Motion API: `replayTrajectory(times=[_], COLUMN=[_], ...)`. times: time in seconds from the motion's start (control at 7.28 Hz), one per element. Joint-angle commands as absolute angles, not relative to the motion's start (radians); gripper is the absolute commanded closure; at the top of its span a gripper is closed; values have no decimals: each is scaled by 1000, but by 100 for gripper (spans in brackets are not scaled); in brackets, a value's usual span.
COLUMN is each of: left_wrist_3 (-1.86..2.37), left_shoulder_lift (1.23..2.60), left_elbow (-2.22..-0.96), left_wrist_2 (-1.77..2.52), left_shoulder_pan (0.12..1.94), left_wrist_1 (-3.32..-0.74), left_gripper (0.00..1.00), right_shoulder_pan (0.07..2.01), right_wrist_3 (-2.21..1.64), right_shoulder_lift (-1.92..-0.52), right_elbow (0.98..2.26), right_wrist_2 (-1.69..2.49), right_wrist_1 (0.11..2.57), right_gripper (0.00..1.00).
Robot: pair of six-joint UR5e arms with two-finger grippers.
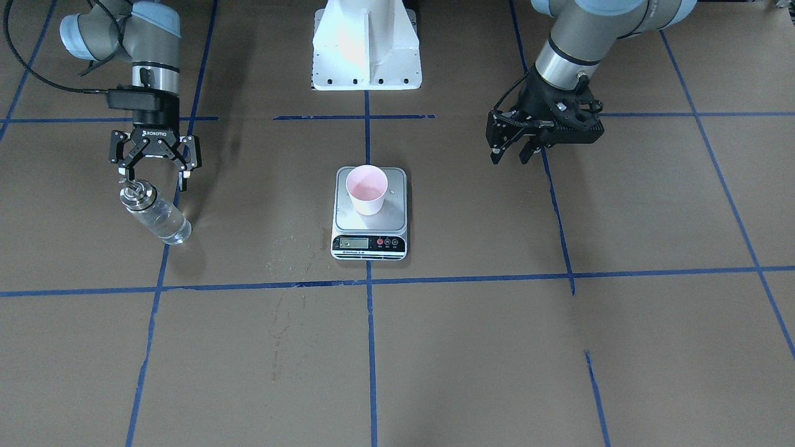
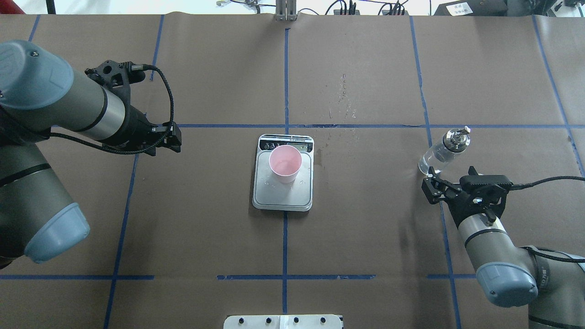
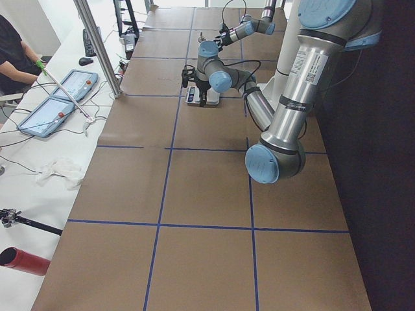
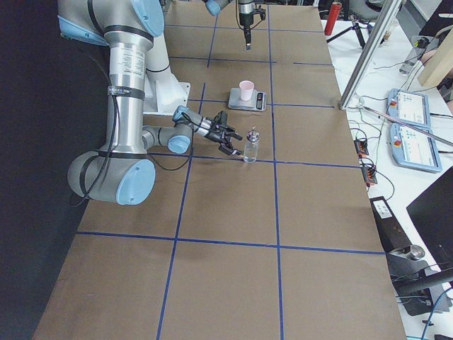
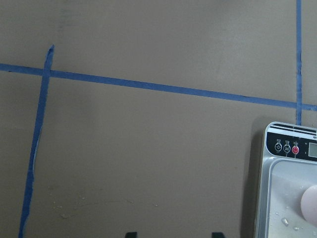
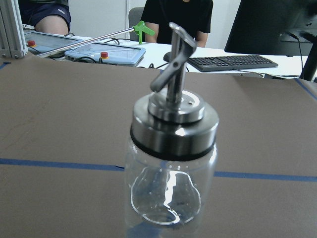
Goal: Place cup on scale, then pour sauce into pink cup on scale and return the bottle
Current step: 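Grasp the glass bottle with the right gripper and lift it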
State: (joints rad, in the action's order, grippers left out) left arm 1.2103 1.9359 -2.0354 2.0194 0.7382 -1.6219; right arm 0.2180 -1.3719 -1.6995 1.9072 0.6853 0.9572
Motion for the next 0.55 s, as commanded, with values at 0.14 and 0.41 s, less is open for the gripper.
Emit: replayTrajectory(times=[0.14,0.41], left_wrist_3=[1210,1210], left_shoulder_lift=[1936,1936], left_elbow=[-2036,-2036], left_wrist_2=[2019,2019], left_shoulder_pan=[739,738], left_wrist_1=[-1621,-1621], left_gripper=[39,39], right_shoulder_pan=[238,247], right_wrist_3=[-1358,-1344], right_shoulder_lift=[-1684,-1655], right_elbow=[1904,1875], right_wrist_2=[692,693], right_wrist_1=[957,957], right_gripper=[1,1])
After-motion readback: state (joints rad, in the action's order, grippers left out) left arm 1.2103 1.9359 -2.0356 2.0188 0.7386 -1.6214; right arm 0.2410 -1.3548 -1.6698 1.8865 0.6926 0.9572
